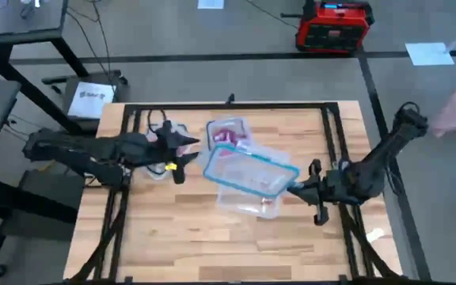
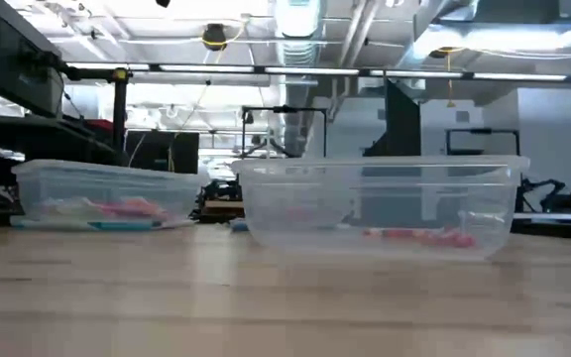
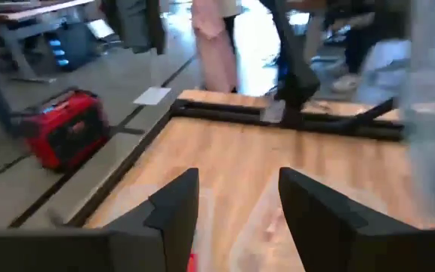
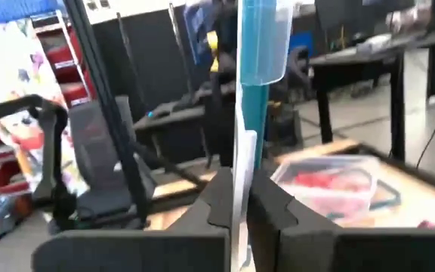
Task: Sort candy
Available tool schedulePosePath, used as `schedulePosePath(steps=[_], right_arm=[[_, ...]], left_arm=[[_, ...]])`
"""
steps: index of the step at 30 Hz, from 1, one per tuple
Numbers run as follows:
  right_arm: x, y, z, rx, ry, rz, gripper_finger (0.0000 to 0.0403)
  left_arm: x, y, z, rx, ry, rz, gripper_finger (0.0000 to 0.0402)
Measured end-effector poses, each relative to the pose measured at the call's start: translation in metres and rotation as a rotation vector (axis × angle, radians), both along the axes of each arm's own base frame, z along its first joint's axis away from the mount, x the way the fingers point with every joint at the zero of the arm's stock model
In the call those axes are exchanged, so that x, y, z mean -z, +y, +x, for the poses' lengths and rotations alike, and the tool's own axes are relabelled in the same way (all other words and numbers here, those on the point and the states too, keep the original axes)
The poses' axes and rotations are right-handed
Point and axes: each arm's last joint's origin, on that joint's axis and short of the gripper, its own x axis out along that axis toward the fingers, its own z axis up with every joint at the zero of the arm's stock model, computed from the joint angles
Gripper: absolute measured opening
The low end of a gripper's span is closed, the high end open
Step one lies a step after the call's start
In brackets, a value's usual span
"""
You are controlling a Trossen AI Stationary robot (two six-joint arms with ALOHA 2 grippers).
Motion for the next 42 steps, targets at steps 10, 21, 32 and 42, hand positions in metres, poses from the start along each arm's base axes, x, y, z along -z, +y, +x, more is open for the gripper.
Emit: schedulePosePath(steps=[10,21,32,42], right_arm=[[0.002,0.0,0.0,-0.002,0.017,0.0,0.0001],[0.002,0.001,0.0,-0.033,0.016,-0.003,0.0001],[0.004,0.001,0.001,-0.035,0.025,0.013,0.0002],[0.027,-0.008,0.006,0.023,0.161,0.359,0.0002]], left_arm=[[-0.009,-0.003,-0.015,0.201,-0.05,-0.097,0.0166],[-0.01,-0.005,-0.008,0.26,-0.077,-0.09,0.0166],[-0.004,-0.005,0.017,0.29,-0.09,-0.129,0.0147],[0.013,-0.004,0.023,0.239,0.046,-0.332,0.0013]])
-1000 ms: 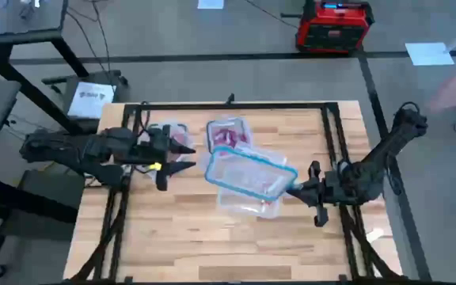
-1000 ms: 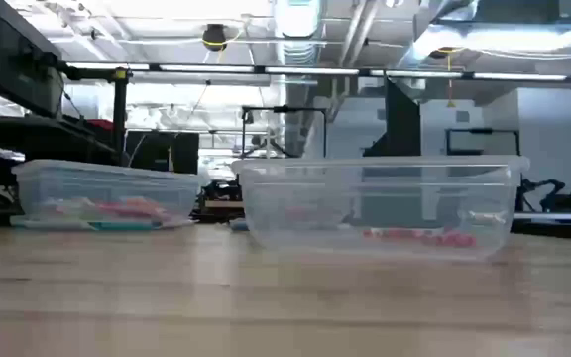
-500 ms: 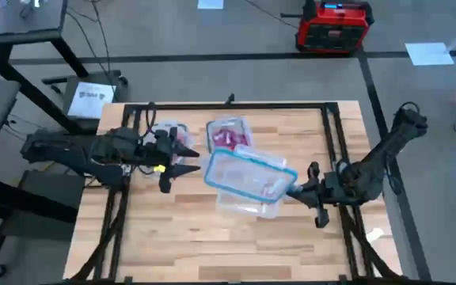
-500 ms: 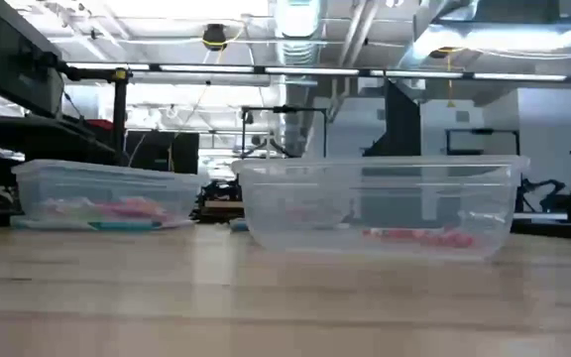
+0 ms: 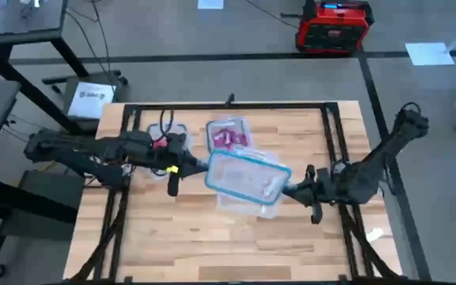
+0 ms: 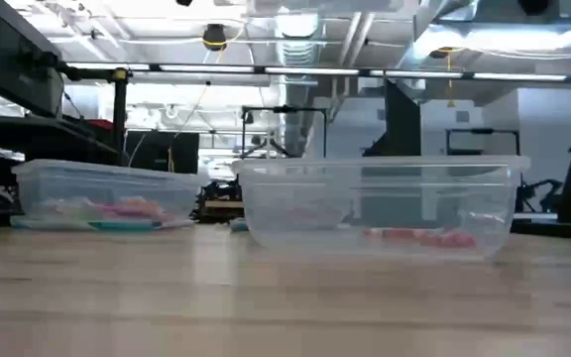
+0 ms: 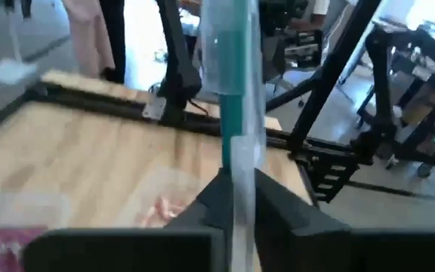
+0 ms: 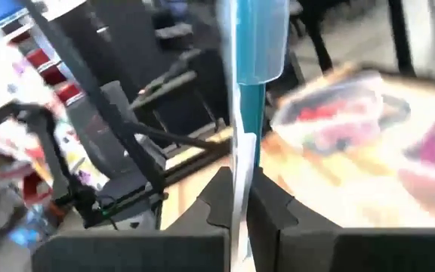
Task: Sort candy
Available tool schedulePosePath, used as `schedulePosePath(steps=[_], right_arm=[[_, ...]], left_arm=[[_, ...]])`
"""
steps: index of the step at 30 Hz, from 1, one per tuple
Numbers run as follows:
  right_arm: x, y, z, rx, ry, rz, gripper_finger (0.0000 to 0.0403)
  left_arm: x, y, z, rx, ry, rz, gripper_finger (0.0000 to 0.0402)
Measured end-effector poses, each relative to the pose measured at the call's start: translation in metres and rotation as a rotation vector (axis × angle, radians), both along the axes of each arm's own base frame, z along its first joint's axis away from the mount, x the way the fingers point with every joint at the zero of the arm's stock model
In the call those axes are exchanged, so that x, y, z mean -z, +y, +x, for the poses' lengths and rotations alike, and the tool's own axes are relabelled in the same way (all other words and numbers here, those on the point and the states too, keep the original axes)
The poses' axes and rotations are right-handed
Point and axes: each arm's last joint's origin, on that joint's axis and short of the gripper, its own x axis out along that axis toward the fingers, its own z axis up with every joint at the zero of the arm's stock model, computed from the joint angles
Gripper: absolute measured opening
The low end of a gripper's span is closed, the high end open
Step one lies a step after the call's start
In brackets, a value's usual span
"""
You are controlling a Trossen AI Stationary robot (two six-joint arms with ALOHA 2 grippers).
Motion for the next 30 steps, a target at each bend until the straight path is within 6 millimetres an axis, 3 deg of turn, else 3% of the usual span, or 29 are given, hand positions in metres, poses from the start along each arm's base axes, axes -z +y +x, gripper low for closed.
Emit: schedulePosePath(steps=[9,17,22,30], right_arm=[[0.029,-0.01,-0.001,0.05,0.224,0.448,0.0002],[0.049,-0.013,-0.008,0.084,0.406,0.669,0.0002],[0.07,-0.015,-0.006,0.056,0.409,0.796,0.0002],[0.098,-0.019,-0.007,0.069,0.33,0.92,0.0012]], left_arm=[[0.047,0.001,0.033,-0.034,0.28,-0.244,0.0005],[0.099,0.009,0.068,0.045,0.531,-0.369,0.0004],[0.112,0.02,0.078,0.167,0.566,-0.473,0.0004],[0.115,0.042,0.076,0.146,0.573,-0.463,0.0003]])
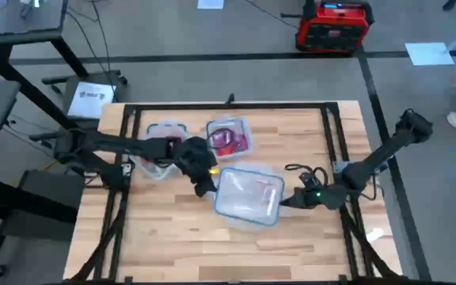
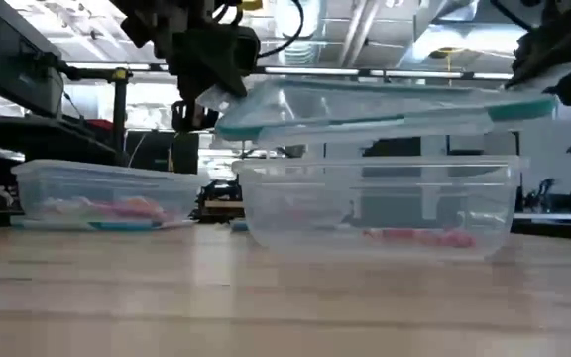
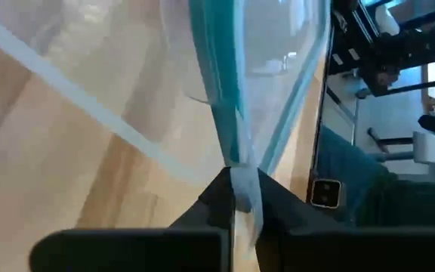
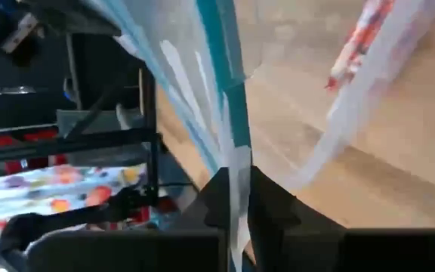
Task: Sort candy
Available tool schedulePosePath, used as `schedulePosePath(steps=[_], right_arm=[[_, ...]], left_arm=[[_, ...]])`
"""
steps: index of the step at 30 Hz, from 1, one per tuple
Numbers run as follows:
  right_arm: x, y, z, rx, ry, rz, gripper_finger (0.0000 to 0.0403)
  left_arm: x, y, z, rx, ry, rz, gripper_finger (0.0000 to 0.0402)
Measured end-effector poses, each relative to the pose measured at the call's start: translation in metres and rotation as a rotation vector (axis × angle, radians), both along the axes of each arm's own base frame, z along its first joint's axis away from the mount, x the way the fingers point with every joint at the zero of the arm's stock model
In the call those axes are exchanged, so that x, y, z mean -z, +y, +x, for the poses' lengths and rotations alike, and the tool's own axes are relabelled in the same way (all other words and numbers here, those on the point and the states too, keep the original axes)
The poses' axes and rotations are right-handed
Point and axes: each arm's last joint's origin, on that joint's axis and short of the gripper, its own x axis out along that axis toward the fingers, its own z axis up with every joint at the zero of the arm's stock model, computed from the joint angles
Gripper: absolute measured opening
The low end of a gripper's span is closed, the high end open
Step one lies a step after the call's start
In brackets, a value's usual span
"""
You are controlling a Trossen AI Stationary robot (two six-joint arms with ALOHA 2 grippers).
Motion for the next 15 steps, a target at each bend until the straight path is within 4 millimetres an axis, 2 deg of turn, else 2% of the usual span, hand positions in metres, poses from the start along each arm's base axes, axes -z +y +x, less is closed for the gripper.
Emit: schedulePosePath(steps=[8,15], right_arm=[[-0.001,-0.009,-0.001,-0.01,-0.021,0.043,0.0013],[0.001,-0.012,-0.001,-0.038,-0.001,0.034,0.0014]], left_arm=[[0.001,0.023,-0.001,-0.036,-0.019,0.015,0.0003],[0.004,0.023,0.002,-0.036,-0.024,0.023,0.0007]])
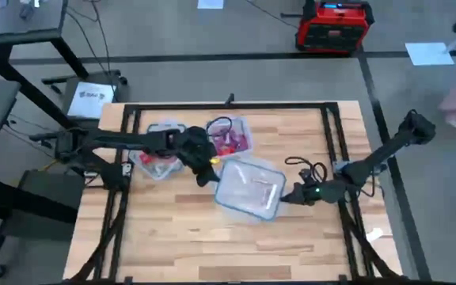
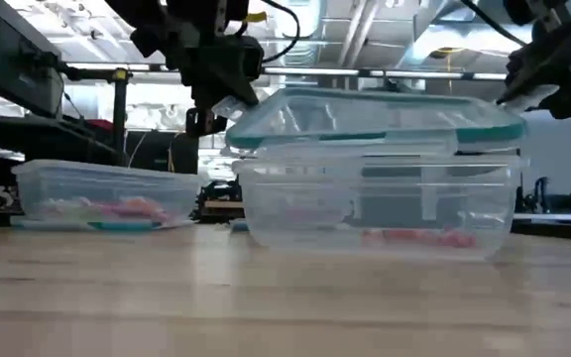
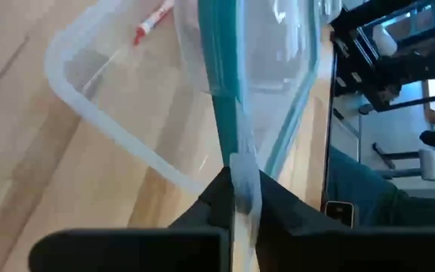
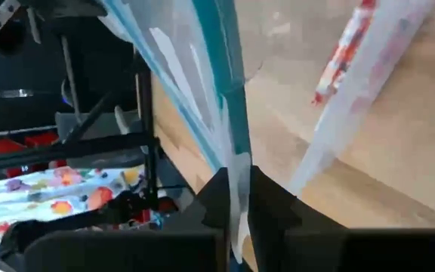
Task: Sort candy
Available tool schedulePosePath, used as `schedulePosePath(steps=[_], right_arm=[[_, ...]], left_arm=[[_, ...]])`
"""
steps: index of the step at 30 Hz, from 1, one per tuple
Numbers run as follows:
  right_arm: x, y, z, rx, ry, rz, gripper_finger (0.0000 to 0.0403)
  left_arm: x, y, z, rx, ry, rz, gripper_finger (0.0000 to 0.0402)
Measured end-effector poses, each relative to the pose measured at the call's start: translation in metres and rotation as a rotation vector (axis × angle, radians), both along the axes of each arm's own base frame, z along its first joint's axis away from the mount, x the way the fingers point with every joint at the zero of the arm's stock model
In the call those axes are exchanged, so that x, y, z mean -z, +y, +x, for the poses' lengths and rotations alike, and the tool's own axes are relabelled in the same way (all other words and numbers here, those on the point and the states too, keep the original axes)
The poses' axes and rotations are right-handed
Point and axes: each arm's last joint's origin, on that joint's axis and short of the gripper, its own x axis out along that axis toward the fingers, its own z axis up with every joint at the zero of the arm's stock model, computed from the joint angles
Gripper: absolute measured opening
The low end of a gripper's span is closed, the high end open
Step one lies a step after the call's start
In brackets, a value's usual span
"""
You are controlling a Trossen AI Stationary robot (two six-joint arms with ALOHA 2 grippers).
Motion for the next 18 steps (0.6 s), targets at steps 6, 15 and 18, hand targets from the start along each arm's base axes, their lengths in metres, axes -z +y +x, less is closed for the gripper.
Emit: schedulePosePath(steps=[6,15,18], right_arm=[[0.002,0.001,-0.001,-0.053,0.033,0.017,0.0014],[0.0,-0.001,0.0,-0.058,0.014,0.007,0.0014],[-0.006,-0.001,0.0,-0.08,-0.032,0.04,0.0014]], left_arm=[[0.017,-0.006,0.011,0.031,0.029,-0.04,0.0009],[0.006,-0.004,0.01,0.024,-0.012,-0.055,0.001],[-0.004,0.0,0.01,0.034,-0.039,-0.058,0.001]])
